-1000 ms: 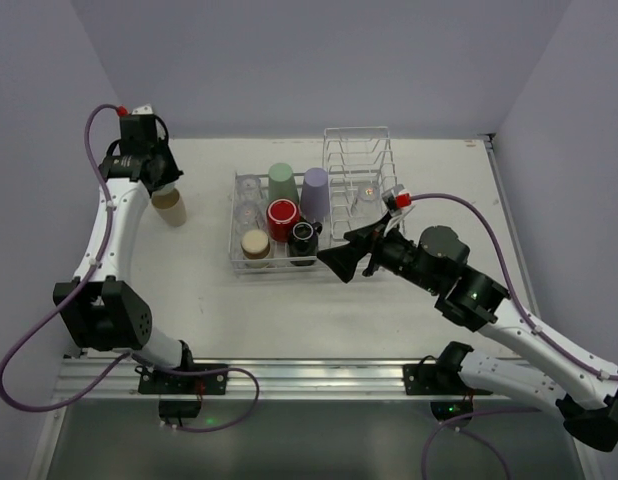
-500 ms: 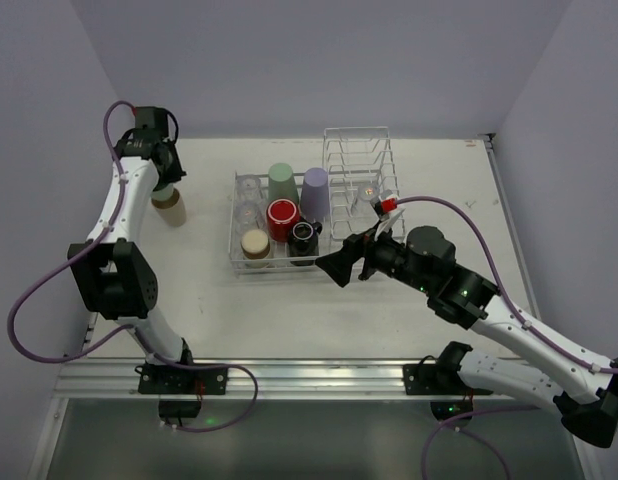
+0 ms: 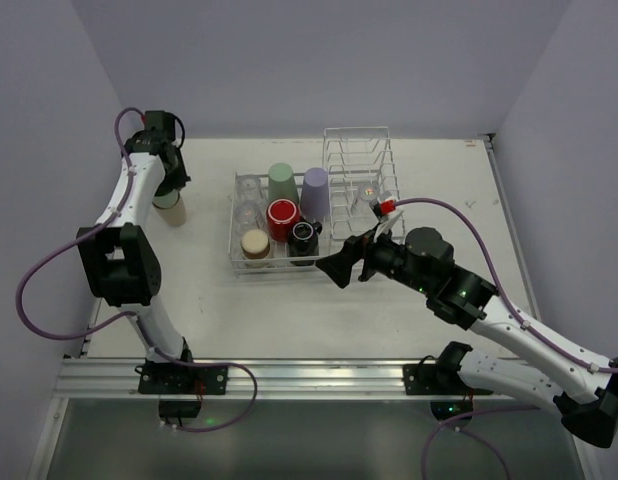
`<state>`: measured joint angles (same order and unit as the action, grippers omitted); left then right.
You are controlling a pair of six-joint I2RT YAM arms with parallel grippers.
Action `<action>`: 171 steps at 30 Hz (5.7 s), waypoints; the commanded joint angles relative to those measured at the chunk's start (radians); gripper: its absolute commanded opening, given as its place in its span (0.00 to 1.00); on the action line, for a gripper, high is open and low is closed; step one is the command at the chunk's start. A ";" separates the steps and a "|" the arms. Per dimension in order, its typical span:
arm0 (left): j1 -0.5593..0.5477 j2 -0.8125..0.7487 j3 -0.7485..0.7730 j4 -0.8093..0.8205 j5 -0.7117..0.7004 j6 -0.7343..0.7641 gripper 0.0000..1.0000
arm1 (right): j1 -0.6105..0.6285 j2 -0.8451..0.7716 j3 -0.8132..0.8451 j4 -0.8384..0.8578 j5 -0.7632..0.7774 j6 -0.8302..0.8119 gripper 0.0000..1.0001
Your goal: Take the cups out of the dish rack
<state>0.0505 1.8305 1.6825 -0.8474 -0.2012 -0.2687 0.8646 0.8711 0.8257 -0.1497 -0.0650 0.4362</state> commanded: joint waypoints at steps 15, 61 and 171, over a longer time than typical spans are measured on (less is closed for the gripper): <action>0.012 -0.030 0.065 -0.012 0.019 0.008 0.56 | 0.001 -0.037 -0.011 0.006 0.053 -0.034 0.89; -1.018 -0.148 -0.032 0.617 -0.049 0.077 0.87 | -0.090 -0.435 0.161 -0.277 0.511 -0.047 0.49; -0.983 -1.324 -0.962 0.349 -0.205 -0.053 1.00 | -0.822 0.926 0.760 -0.514 0.013 -0.125 0.00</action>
<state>-0.9371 0.5034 0.7208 -0.4911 -0.4168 -0.3511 0.0608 1.7546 1.5112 -0.6487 0.0498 0.3313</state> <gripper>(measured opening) 0.997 0.125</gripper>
